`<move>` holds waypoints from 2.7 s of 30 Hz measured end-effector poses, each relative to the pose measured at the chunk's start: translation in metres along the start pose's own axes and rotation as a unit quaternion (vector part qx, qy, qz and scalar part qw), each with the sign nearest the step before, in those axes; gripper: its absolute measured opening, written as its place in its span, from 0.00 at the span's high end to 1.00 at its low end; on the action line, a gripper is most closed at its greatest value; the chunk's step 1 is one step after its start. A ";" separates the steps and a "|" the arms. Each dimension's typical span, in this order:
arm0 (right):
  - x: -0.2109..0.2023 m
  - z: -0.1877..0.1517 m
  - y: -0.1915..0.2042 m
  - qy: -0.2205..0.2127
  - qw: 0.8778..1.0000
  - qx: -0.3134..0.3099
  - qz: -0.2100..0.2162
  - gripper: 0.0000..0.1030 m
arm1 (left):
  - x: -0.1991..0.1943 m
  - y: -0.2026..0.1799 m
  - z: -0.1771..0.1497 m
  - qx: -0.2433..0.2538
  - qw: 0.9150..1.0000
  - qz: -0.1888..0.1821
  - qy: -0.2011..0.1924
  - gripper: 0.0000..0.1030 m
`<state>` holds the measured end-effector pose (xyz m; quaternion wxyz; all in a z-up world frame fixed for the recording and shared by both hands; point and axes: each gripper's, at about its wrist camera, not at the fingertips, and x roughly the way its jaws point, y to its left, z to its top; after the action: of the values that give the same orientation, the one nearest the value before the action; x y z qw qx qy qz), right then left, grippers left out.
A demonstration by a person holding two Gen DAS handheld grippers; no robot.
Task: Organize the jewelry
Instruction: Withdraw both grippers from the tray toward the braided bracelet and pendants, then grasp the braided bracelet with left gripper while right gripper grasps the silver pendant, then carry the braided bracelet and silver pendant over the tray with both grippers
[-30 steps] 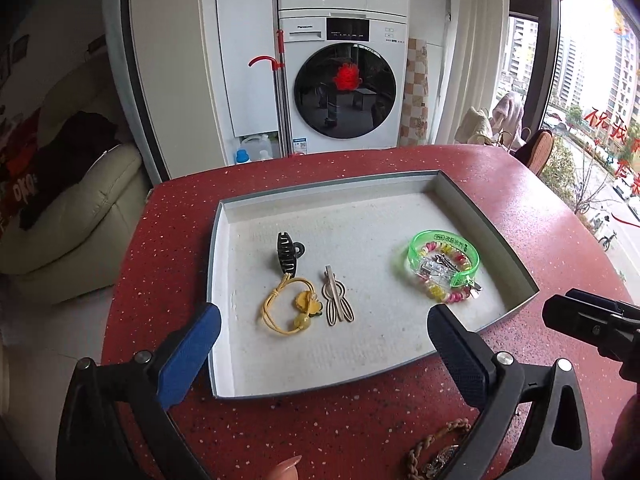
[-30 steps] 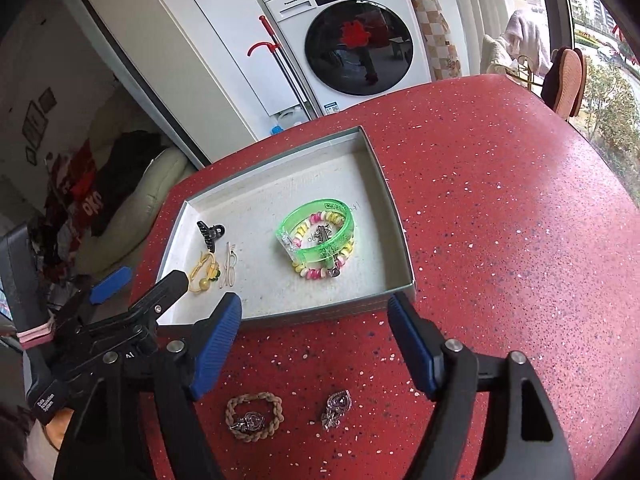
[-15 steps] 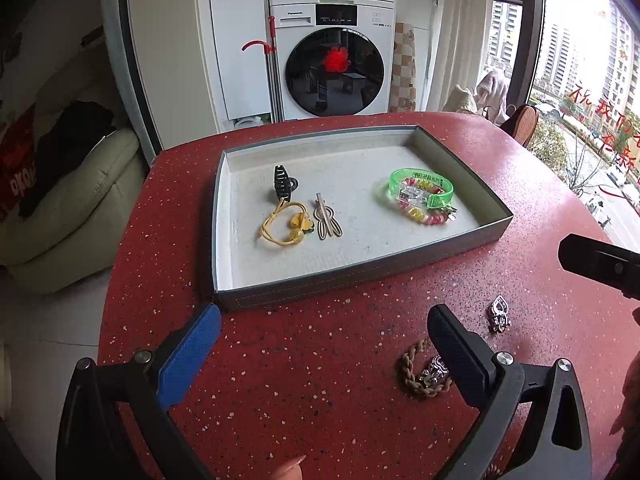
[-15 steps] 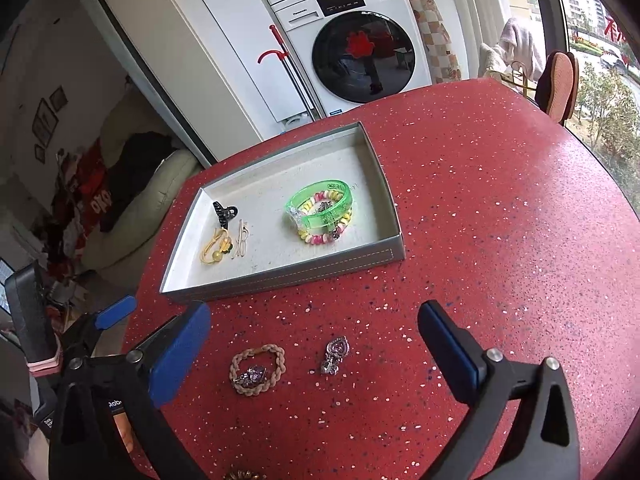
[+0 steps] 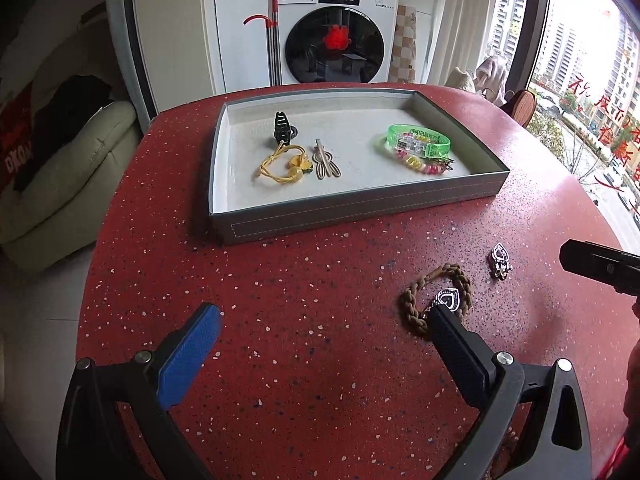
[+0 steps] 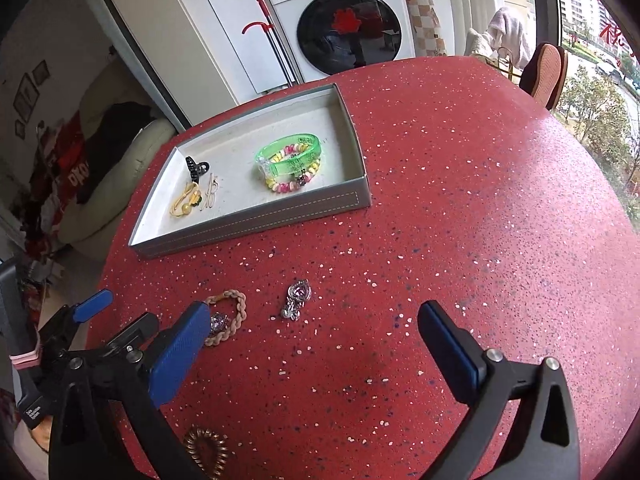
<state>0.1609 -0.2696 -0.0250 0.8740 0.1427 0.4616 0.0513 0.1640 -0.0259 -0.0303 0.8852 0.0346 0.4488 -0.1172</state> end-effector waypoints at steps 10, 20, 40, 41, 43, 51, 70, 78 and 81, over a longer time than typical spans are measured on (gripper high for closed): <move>0.011 -0.018 -0.003 0.027 0.999 -0.011 -0.021 0.01 | 0.005 -0.008 -0.010 0.012 1.000 0.000 0.013 0.00; 0.018 -0.016 0.004 0.032 0.998 -0.032 -0.038 0.18 | 0.010 -0.013 0.001 0.021 1.000 -0.011 0.006 0.00; 0.050 -0.006 0.028 0.044 0.993 -0.090 -0.055 0.42 | 0.042 -0.035 0.018 0.100 0.994 -0.025 0.037 0.11; 0.051 -0.006 0.030 0.040 0.993 -0.096 -0.060 0.43 | 0.042 -0.036 0.018 0.103 0.994 -0.023 0.036 0.11; 0.052 -0.006 0.033 0.038 0.991 -0.107 -0.070 0.47 | 0.040 -0.037 0.017 0.106 0.993 -0.026 0.035 0.15; 0.053 -0.008 0.041 0.034 0.986 -0.137 -0.087 0.66 | 0.029 -0.053 0.011 0.142 0.989 -0.024 0.034 0.38; 0.031 -0.006 0.028 0.011 0.993 -0.099 -0.066 0.84 | 0.002 -0.035 0.012 0.071 0.994 -0.087 0.013 0.77; 0.013 0.000 0.025 -0.005 0.995 -0.087 -0.047 0.84 | -0.017 -0.025 0.021 0.046 0.995 -0.092 -0.011 0.77; 0.006 0.003 0.024 -0.012 0.995 -0.085 -0.042 0.84 | -0.022 -0.022 0.025 0.040 0.995 -0.089 -0.021 0.77</move>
<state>0.1680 -0.2459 -0.0211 0.8898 0.0495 0.4506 0.0521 0.1659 -0.0473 0.0033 0.8784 0.0276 0.4266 -0.2139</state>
